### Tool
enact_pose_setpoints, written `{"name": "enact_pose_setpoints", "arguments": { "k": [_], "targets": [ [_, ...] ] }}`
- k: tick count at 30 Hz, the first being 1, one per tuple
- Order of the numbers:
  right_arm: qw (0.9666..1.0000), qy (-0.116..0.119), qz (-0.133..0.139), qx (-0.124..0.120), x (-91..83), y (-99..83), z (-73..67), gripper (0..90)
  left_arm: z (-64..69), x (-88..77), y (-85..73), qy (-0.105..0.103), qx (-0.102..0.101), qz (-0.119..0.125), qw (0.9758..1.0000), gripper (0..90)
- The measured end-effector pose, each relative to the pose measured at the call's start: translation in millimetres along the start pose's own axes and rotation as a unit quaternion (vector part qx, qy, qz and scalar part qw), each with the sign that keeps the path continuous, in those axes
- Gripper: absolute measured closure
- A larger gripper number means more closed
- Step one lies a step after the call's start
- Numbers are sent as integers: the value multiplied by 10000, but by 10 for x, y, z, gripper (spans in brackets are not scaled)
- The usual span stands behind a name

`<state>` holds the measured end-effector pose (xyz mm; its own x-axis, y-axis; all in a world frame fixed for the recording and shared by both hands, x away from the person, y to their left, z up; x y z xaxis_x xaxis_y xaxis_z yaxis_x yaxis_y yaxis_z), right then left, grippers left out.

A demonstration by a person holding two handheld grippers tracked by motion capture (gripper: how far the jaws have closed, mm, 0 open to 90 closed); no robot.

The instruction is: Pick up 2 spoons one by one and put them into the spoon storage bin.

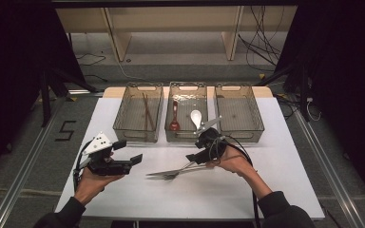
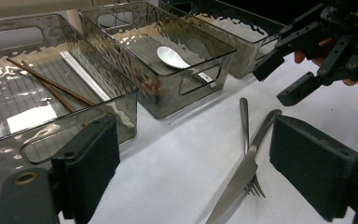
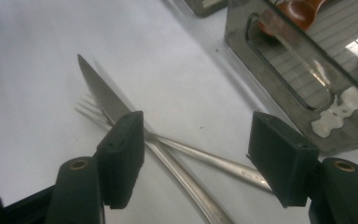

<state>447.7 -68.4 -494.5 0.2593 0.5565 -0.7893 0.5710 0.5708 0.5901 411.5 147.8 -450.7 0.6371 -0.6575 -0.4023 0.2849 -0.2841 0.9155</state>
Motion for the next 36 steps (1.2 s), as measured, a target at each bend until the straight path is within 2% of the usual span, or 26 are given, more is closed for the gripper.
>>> {"name": "enact_pose_setpoints", "arguments": {
  "k": [4,7,17,20,21,24,26,28,36],
  "targets": [
    [10000,31,-86,-25,39,-50,-21,365,-5,-2,2,5,2,3,10000,155],
    [9998,32,-153,-152,76,-71,-38,357,-3,-3,1,8,9,5,10000,155],
    [9986,22,-415,-322,157,-145,-86,358,-5,-8,6,20,13,24,10000,155],
    [9984,41,-496,-263,166,-162,-114,358,-6,-7,7,19,12,26,10000,155],
    [9981,39,-482,-372,177,-163,-104,359,-5,-7,6,20,17,23,10000,155],
    [9975,12,-555,-427,195,-184,-107,358,-6,-5,17,22,-15,45,10000,155],
    [9971,11,-653,-379,196,-204,-126,353,-5,2,22,19,-30,47,10000,155],
    [9965,2,-649,-535,219,-212,-114,343,-4,14,23,19,-28,28,10000,155],
    [9947,-2,-813,-632,233,-270,-114,305,6,46,24,0,-13,-8,10000,154]
  ]
}}
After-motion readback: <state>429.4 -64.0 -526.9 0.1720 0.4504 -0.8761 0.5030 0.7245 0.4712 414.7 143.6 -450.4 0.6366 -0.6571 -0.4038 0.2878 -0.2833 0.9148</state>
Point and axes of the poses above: each handheld gripper's, and its own axes: x roughly forward along the jaws, y roughly out of its top, z roughly to its right, the point moved 10 cm from there along x, roughly forward along the jaws, and after that the axes turned 8 degrees about x, right-handed, at the moved point
